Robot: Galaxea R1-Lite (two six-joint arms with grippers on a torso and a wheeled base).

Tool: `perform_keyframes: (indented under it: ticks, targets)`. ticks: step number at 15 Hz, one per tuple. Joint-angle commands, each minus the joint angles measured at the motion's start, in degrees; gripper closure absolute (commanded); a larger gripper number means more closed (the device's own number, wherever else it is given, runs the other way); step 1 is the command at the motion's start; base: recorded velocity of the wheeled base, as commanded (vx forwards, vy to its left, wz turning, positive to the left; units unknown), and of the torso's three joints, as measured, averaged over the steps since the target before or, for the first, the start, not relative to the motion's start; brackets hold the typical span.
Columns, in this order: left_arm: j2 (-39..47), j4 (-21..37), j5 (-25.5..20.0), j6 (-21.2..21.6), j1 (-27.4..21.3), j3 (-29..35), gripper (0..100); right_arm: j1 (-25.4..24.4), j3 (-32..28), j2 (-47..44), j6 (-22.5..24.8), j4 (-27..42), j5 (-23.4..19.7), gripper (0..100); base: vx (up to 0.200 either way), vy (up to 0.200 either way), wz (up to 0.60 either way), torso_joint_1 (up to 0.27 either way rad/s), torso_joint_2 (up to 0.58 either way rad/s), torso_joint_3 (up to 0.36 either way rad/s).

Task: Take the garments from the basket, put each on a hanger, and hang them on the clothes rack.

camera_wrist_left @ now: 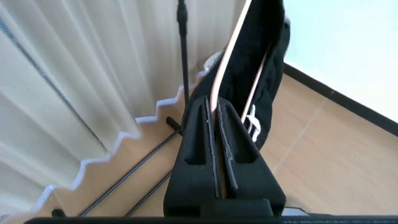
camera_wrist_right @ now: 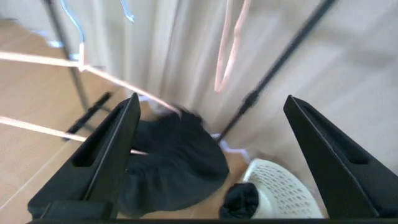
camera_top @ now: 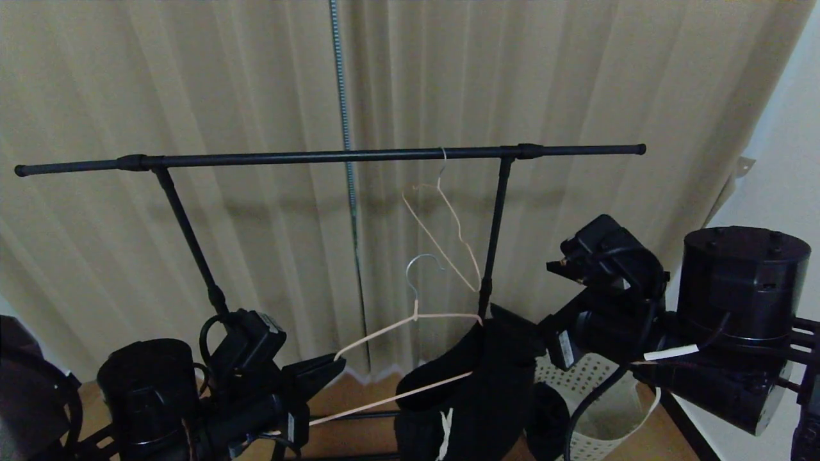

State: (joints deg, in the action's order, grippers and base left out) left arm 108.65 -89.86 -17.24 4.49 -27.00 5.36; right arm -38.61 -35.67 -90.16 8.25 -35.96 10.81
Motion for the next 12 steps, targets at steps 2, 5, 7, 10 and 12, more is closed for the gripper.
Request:
perform_keyframes:
  ticks: [2, 5, 7, 10, 12]
  targets:
    - [-2.7, -0.1, -0.4, 0.1, 0.0, -0.8, 100, 3.2, 0.8, 0.5, 1.1, 0.1, -1.7, 0, 0.0, 0.0, 0.0, 0.0, 0.0, 0.0]
    - [-2.6, -0.1, -0.4, 0.0, -0.7, -1.1, 100, 3.3, 1.0, 1.9, 1.7, 1.5, -1.7, 0, 0.0, 0.0, 0.0, 0.0, 0.0, 0.0]
    - [-2.7, -0.1, -0.4, 0.0, -0.9, -1.2, 100, 4.2, 1.0, 3.1, 3.0, 4.6, -3.7, 0, 0.0, 0.0, 0.0, 0.0, 0.0, 0.0]
    - [-3.7, -0.1, -0.4, 0.0, -0.9, -1.2, 100, 9.4, 1.7, 4.6, 8.4, 8.4, -12.0, 0, 0.0, 0.0, 0.0, 0.0, 0.0, 0.0]
    - [-4.8, -0.1, -0.5, 0.0, -0.9, -1.2, 100, 10.7, 1.8, 5.1, 12.0, 12.0, -12.8, 0, 0.0, 0.0, 0.0, 0.0, 0.0, 0.0]
